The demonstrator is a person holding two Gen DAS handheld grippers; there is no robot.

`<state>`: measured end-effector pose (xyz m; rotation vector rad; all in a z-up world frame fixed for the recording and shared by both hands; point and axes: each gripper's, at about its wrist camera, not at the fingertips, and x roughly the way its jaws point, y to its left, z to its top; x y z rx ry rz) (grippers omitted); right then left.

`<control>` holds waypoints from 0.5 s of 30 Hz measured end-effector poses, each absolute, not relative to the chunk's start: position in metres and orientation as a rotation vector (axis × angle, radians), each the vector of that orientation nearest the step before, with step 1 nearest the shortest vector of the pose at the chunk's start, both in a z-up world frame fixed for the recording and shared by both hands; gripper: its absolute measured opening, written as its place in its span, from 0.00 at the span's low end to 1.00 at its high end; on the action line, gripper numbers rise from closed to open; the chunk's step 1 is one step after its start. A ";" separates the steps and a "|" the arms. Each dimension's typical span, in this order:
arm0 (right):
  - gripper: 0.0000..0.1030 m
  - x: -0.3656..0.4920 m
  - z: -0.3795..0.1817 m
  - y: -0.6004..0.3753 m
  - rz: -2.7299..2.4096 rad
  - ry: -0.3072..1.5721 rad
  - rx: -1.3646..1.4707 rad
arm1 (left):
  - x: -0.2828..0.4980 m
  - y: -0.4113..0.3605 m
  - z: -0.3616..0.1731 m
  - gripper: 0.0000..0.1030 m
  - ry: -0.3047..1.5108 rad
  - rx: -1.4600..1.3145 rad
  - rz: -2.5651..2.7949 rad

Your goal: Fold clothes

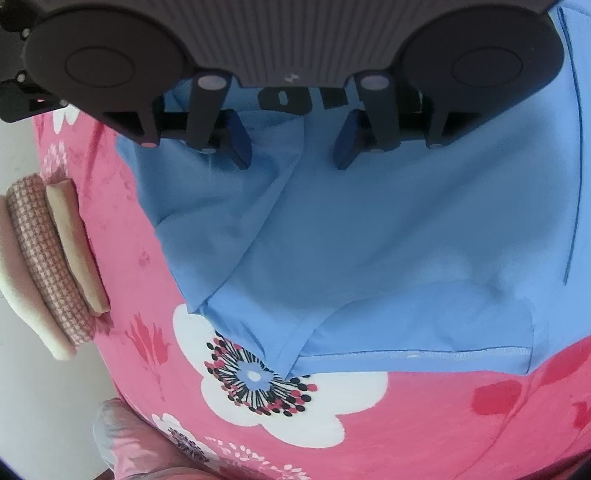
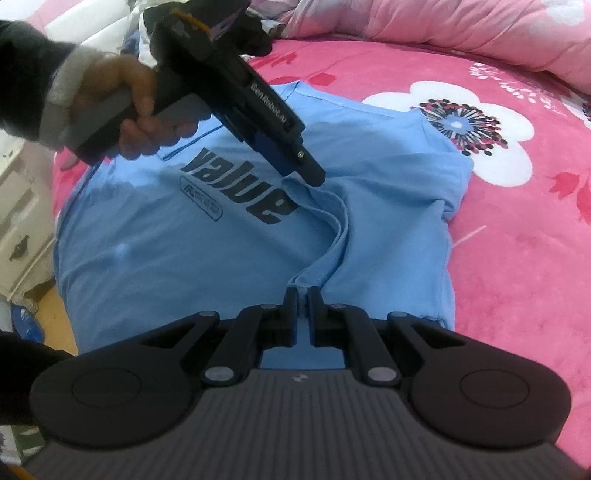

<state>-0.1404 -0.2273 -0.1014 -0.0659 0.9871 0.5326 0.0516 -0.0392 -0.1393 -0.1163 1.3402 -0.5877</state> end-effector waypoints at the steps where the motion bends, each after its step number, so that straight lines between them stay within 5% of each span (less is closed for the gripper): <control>1: 0.04 -0.140 -0.101 -0.230 0.525 0.987 -0.054 | 0.051 -0.041 -0.139 0.40 1.331 -0.102 -0.578; 5: 0.04 -0.138 -0.101 -0.242 0.478 0.988 0.015 | 0.049 -0.044 -0.137 0.04 1.302 -0.033 -0.539; 15: 0.04 -0.131 -0.076 -0.258 0.533 0.887 0.183 | 0.082 -0.023 -0.081 0.01 1.141 -0.111 -0.490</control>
